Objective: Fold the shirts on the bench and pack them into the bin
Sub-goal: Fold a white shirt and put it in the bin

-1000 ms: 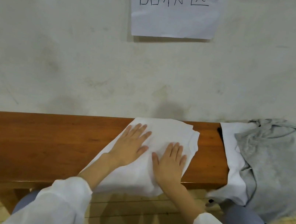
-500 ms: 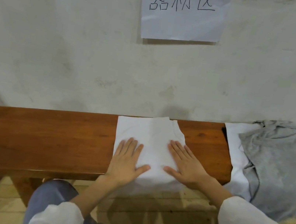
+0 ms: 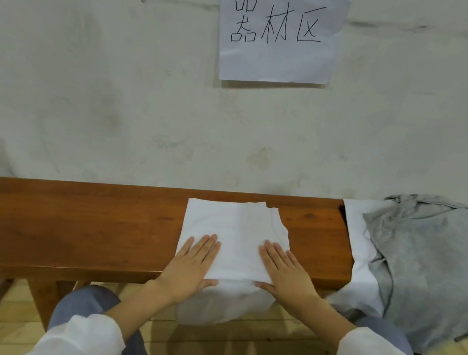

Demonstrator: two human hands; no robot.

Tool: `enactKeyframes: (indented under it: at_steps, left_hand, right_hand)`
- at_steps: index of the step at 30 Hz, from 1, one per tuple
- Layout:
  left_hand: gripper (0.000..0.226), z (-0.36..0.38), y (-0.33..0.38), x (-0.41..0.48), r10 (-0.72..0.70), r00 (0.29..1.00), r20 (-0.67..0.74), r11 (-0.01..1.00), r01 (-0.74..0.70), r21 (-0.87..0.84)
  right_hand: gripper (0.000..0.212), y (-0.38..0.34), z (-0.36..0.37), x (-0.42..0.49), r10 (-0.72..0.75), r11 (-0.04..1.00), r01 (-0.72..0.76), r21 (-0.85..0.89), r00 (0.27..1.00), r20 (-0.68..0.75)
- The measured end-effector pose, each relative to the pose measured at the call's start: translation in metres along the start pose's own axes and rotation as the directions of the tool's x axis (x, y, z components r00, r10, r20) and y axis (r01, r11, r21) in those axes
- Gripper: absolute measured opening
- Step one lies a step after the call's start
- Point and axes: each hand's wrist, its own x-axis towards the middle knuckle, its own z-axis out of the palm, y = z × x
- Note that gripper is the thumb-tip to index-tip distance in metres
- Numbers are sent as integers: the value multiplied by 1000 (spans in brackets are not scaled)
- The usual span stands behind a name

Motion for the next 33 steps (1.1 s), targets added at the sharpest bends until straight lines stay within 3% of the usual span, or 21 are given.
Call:
enactKeyframes:
  at_steps: [2,4,8,10,13,16,21,23,26,28,31,33]
  left_hand:
    - [71,-7,2,-4,11,1000,27,1000,-11,-17]
    - [64,-21,3,-8,37,998,51,996,-32,-83]
    - [35,-57,-5,-14,81,989,121,884,-16,-468]
    - [31,-75,-13,-12,131,974,183,819,-2,-574]
    - [30,-110,-28,-5,210,949,235,793,-25,-608]
    - [27,-149,-37,11,116,976,186,846,1,-533]
    - [12,-215,-49,42,-61,997,-47,935,40,-353]
    - [16,-234,-51,50,-122,984,-127,946,77,-314]
    - [18,-238,-48,51,-176,954,-241,960,112,-258]
    - [29,-208,-45,47,-199,941,-273,959,129,-251]
    - [46,-127,-28,28,-158,923,-350,961,62,-270]
    - [51,-81,-15,13,-143,969,-201,933,64,-354]
  right_hand:
    - [100,-2,-15,-8,-14,999,13,45,1000,24]
    - [65,-3,-34,-16,-47,994,40,105,996,70]
    - [30,2,-64,-27,-53,945,1,326,987,152]
    - [10,4,-85,-31,-89,927,5,375,974,207]
    - [27,9,-122,-31,-115,902,-2,432,963,245]
    - [22,17,-159,-19,-64,918,-17,395,980,190]
    - [23,28,-218,10,49,966,-22,256,994,-101]
    - [18,31,-234,21,124,965,-70,254,971,-203]
    - [33,30,-232,30,207,952,-109,285,916,-342]
    - [46,26,-203,30,226,947,-131,293,921,-319]
    - [58,15,-128,21,140,966,-93,240,972,-189]
    - [62,7,-77,14,119,974,-108,198,992,-44]
